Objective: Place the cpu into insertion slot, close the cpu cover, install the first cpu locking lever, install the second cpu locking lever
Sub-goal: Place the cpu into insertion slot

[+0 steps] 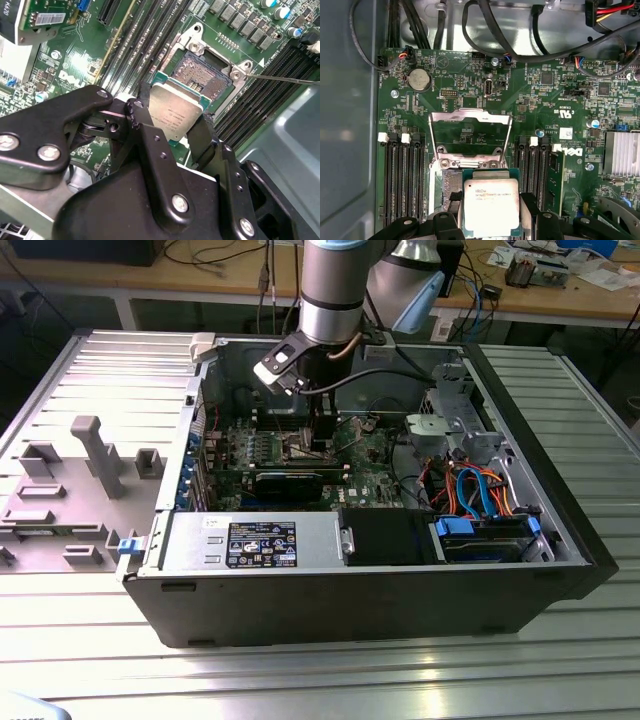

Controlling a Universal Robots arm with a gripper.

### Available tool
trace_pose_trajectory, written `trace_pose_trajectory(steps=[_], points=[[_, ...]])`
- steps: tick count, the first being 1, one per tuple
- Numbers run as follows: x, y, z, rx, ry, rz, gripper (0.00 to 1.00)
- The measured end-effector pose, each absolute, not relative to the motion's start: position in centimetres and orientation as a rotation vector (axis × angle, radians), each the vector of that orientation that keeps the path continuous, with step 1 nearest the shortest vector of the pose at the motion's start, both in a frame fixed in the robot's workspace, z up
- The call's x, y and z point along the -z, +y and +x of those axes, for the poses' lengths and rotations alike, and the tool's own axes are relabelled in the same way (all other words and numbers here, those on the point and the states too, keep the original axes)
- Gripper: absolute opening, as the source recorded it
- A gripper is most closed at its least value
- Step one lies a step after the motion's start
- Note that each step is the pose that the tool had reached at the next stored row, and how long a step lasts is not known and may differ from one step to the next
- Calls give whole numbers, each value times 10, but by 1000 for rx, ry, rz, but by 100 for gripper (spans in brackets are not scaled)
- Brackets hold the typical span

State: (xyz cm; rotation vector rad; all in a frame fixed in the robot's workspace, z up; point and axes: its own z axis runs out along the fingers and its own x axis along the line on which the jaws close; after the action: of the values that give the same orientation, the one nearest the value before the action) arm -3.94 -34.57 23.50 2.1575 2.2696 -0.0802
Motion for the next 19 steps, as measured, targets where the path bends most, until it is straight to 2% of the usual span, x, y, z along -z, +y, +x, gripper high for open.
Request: trace_pose_trajectory(steps=[19], points=[[-225,-345,-42,80,2270,2157,55]])
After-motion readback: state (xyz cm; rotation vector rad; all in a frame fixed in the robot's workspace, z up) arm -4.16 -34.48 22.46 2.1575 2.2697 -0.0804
